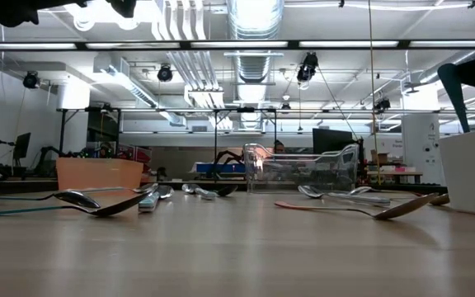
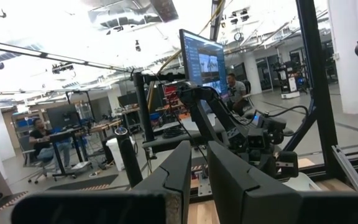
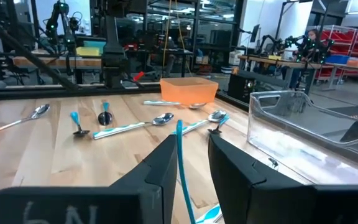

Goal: Sort silverware by color (type)
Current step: Put the blue spoon into the white bin, then put the orange spoon into the orange bin

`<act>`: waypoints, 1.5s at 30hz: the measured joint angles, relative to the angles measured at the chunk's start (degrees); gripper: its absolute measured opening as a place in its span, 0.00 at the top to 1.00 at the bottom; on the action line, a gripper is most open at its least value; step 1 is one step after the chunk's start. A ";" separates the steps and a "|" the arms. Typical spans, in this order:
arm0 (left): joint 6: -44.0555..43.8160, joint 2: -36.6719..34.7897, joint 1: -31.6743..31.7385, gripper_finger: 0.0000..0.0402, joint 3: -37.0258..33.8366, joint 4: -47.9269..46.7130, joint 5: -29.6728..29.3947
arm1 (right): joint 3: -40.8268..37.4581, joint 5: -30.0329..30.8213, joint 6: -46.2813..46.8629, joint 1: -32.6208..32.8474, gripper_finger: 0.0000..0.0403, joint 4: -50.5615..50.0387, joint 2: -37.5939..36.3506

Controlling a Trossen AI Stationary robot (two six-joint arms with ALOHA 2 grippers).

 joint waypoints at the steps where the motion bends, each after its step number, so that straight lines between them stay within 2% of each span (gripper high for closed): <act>1: 0.00 0.00 0.00 0.91 0.00 0.01 0.00 | 0.40 -0.02 -0.04 0.02 0.79 0.06 0.00; 20: -0.87 0.00 -0.02 0.91 0.00 0.34 0.00 | 8.82 0.06 -5.48 0.00 0.81 0.00 -0.11; 27: -0.87 0.00 -0.02 0.91 0.00 0.29 0.01 | 13.18 0.04 -10.54 -0.90 0.81 0.00 -0.13; 39: -0.99 0.00 -0.02 0.91 0.00 -0.23 0.01 | 20.84 -0.48 -16.75 -12.96 0.85 -0.02 -0.68; 45: -2.98 0.00 -0.02 0.91 0.02 -3.39 0.00 | 24.38 -7.47 -20.36 -18.84 0.85 -0.03 -2.11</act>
